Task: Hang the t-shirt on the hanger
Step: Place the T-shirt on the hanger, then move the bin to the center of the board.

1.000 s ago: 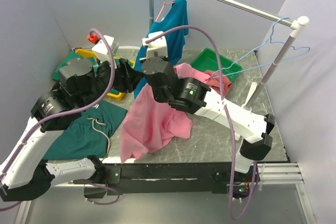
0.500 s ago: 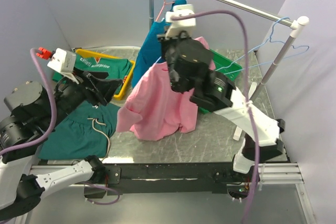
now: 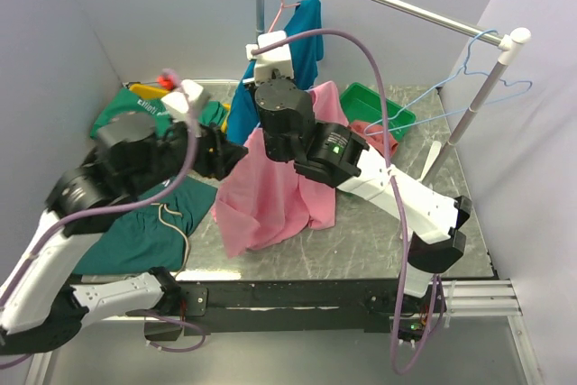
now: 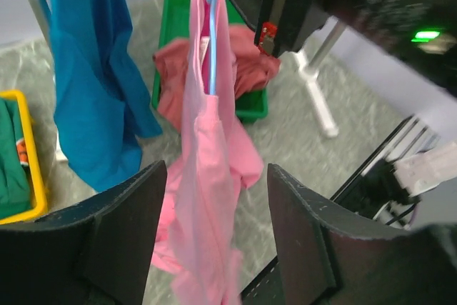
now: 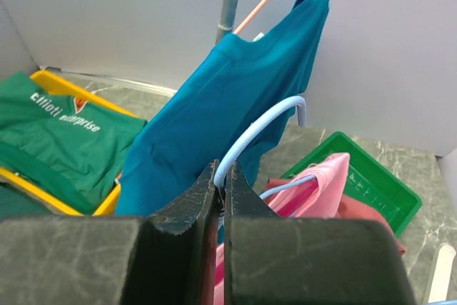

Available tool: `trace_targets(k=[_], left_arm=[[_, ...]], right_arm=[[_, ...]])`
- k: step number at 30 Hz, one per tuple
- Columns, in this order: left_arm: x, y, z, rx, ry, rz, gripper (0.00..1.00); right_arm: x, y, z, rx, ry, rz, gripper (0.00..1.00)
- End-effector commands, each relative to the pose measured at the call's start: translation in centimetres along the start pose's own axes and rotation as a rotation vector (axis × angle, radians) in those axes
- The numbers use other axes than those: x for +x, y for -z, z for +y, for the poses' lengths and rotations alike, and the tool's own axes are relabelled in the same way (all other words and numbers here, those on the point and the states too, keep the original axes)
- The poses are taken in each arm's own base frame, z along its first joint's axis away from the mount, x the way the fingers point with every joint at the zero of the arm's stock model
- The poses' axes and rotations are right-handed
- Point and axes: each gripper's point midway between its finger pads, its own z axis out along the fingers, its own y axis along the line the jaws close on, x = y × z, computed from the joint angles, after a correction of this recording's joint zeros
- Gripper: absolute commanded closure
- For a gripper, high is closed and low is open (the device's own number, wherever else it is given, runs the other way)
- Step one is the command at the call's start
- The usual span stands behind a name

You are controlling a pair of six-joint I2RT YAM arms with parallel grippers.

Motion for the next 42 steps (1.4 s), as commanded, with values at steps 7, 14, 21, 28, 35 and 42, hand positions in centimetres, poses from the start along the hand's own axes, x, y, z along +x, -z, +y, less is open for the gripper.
trace_targets(k=[7, 14, 21, 28, 35, 42], left_arm=[[4.4, -3.7, 2.1, -0.088, -0.053, 0.144, 0.54], [6.8, -4.6, 4.0, -0.158, -0.091, 0.168, 0.79], [8.2, -4.9, 4.1, -0.145, -0.101, 0.143, 0.81], [6.4, -4.0, 4.8, -0.181, -0.069, -0.011, 0.99], [5.3, -2.7, 4.9, -0.179, -0.074, -0.078, 0.99], [5.7, -2.0, 6.1, -0.248, -0.05, -0.073, 0.99]], right_arm=[[-2.0, 0.3, -1.1, -0.023, -0.11, -0.028, 1.0], [-2.2, 0.9, -0.9, -0.087, -0.17, -0.019, 1.0], [-2.8, 1.6, -1.6, -0.114, -0.198, -0.027, 1.0], [-2.0, 2.2, -1.1, -0.174, -0.213, -0.006, 0.95], [1.6, 3.7, -0.8, -0.255, -0.247, 0.038, 0.37], [4.0, 6.4, -1.6, -0.355, -0.336, 0.062, 0.16]])
